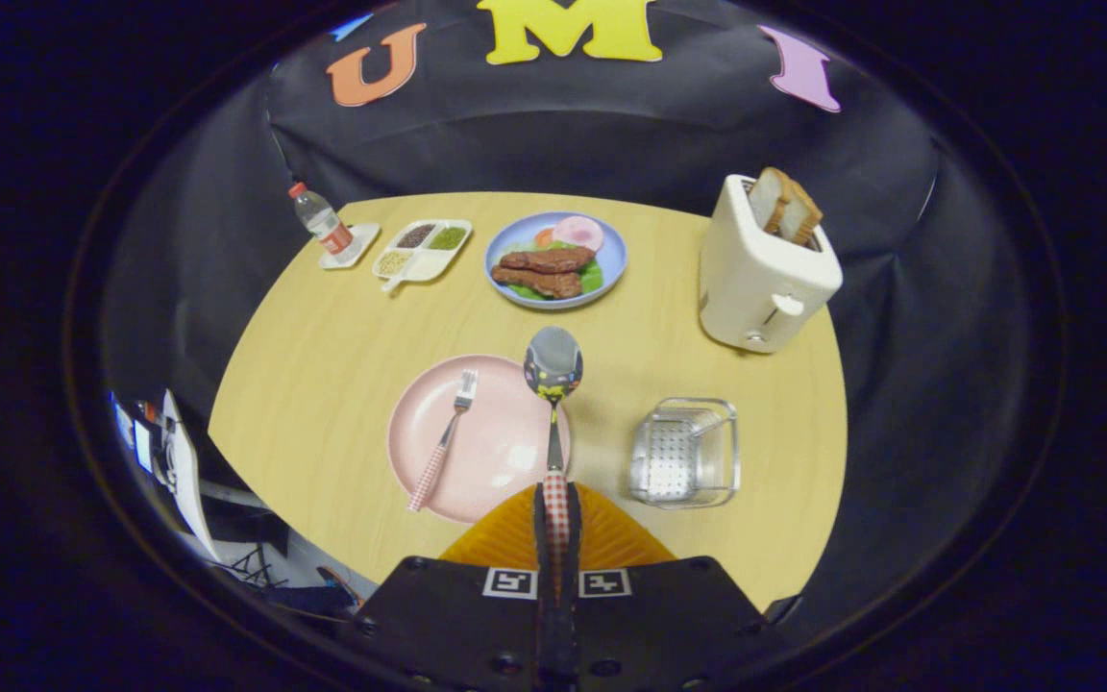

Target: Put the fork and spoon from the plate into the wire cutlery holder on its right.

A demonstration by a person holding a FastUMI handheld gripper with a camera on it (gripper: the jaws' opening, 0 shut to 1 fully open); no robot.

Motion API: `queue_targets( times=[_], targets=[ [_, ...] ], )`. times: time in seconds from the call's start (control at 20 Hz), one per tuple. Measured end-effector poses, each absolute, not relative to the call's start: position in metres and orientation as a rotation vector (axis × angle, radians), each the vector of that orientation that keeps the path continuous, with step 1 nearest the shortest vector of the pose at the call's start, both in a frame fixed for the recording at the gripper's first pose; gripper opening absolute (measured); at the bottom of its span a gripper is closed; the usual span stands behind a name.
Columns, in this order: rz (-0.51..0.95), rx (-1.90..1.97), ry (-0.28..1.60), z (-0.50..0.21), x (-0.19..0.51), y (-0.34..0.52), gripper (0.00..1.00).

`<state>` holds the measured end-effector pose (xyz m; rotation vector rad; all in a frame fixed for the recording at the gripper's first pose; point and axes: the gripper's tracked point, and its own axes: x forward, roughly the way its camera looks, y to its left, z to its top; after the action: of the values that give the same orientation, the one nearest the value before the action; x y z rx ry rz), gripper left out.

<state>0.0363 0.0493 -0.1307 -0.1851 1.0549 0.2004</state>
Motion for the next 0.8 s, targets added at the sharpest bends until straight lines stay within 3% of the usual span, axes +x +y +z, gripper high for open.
queue_targets(
  times=[0.5,0.8],
  targets=[
    [0.132,-0.158,1.528,-0.141,0.018,-0.019,0.01],
    [0.047,-0.161,1.669,-0.164,0.036,-0.036,0.01]
  ],
)
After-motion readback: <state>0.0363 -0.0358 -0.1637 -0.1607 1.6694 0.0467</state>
